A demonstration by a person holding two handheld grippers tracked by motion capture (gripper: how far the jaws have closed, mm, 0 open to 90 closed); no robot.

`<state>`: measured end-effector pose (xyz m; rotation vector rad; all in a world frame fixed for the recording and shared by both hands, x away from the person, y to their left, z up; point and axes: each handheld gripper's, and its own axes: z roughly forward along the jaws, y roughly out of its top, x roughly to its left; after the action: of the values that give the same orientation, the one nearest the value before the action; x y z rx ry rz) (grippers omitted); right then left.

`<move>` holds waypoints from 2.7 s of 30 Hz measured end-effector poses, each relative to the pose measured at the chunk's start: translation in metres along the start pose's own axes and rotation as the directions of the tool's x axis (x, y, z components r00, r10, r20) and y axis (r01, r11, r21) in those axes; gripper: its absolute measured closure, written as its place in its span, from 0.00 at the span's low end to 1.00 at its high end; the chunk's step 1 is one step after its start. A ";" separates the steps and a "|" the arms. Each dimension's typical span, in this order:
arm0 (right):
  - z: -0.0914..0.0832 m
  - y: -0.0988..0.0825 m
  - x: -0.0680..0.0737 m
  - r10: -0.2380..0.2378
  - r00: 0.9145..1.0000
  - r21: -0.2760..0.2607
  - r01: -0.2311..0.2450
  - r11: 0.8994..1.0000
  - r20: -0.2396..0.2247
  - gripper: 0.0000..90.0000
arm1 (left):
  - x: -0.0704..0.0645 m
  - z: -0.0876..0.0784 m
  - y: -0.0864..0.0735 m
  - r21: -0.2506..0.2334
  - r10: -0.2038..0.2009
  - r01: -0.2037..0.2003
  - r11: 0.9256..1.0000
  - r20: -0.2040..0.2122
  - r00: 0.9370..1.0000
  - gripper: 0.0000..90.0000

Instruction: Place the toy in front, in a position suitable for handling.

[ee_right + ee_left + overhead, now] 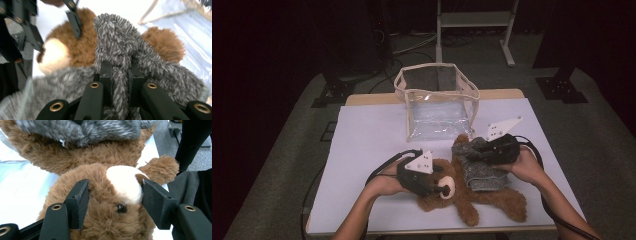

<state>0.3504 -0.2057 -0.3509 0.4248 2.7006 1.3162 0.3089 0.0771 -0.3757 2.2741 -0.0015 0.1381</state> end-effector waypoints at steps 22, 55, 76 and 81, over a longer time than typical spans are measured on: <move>0.027 0.030 0.014 -0.070 0.998 0.016 0.070 0.997 0.001 0.86 | -0.001 -0.005 -0.003 0.006 0.007 -0.007 1.000 -0.040 0.999 0.44; -0.011 -0.010 0.020 -0.014 0.999 -0.001 0.014 1.000 0.048 0.86 | 0.004 0.026 -0.001 0.005 -0.016 0.017 1.000 -0.094 0.995 0.45; -0.014 -0.005 0.052 -0.026 0.998 -0.100 0.021 0.995 -0.051 0.87 | 0.011 0.025 0.003 -0.007 -0.020 0.019 1.000 -0.124 0.992 0.42; 0.000 -0.016 0.048 -0.024 0.999 -0.089 0.021 0.996 -0.029 0.86 | 0.009 0.019 -0.004 0.012 -0.012 0.014 1.000 -0.120 0.993 0.41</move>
<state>0.3019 -0.2008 -0.3622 0.3678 2.6500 1.4410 0.3203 0.0661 -0.3900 2.2751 0.0777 0.2685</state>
